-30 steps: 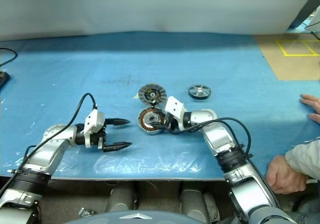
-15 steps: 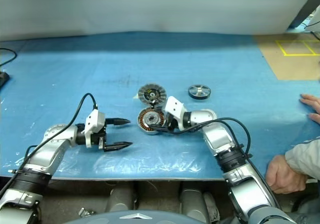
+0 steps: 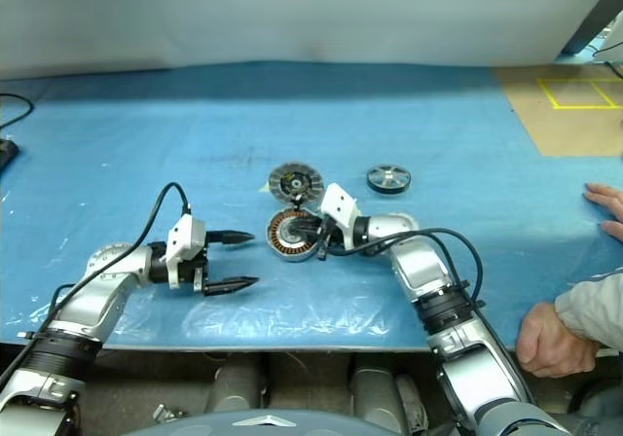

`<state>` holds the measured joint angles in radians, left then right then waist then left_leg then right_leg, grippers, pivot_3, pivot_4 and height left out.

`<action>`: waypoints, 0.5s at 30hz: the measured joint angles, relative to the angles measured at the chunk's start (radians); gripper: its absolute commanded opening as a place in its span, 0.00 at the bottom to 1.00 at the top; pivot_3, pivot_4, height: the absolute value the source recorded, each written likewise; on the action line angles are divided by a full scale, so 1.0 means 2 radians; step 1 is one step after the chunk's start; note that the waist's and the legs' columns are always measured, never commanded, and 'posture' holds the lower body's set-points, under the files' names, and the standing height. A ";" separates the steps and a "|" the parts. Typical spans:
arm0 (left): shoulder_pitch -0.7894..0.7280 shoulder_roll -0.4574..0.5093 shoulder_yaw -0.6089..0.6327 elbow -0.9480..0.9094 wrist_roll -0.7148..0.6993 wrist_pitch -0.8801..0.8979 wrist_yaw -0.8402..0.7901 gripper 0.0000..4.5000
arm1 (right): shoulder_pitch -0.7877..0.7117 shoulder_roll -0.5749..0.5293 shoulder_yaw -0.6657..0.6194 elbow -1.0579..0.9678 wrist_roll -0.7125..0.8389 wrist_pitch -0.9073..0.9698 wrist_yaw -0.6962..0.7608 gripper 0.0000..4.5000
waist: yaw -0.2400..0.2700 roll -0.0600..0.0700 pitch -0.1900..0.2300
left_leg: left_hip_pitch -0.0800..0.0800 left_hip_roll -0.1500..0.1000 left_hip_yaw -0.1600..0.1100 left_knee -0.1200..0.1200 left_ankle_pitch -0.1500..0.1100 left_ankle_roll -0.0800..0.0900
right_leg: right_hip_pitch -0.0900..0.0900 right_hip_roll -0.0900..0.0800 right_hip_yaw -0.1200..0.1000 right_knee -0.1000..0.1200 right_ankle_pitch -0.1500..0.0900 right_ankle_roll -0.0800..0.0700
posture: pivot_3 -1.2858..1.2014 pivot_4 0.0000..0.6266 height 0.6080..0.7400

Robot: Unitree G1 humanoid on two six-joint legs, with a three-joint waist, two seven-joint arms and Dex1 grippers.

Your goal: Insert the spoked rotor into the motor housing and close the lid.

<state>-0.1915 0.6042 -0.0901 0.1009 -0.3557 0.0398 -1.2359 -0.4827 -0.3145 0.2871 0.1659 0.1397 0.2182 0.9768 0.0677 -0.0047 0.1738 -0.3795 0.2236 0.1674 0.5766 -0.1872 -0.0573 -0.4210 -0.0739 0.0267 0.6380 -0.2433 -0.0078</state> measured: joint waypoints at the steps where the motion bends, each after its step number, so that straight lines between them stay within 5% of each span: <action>1: 0.000 0.000 0.000 0.000 0.001 0.000 0.000 1.00 | 0.000 0.001 0.000 0.000 0.000 0.001 0.000 0.01 | 0.000 0.000 0.000 | 0.000 0.000 0.000 0.000 0.000 0.000 | 0.000 0.000 0.000 0.000 0.000 0.000 | 0.52 0.24 1.00; 15: 0.000 -0.001 0.000 0.000 0.002 0.000 0.000 1.00 | -0.010 0.006 0.000 0.023 -0.003 -0.001 -0.009 0.01 | 0.000 0.000 0.000 | 0.000 0.000 0.000 0.000 0.000 0.000 | 0.000 0.000 0.000 0.000 0.000 0.000 | 0.52 0.24 1.00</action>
<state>-0.1909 0.6018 -0.0900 0.1010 -0.3510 0.0399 -1.2351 -0.5018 -0.3016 0.2881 0.2119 0.1328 0.2172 0.9581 0.0676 -0.0047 0.1738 -0.3796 0.2236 0.1674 0.5766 -0.1872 -0.0574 -0.4210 -0.0739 0.0266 0.6380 -0.2433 -0.0078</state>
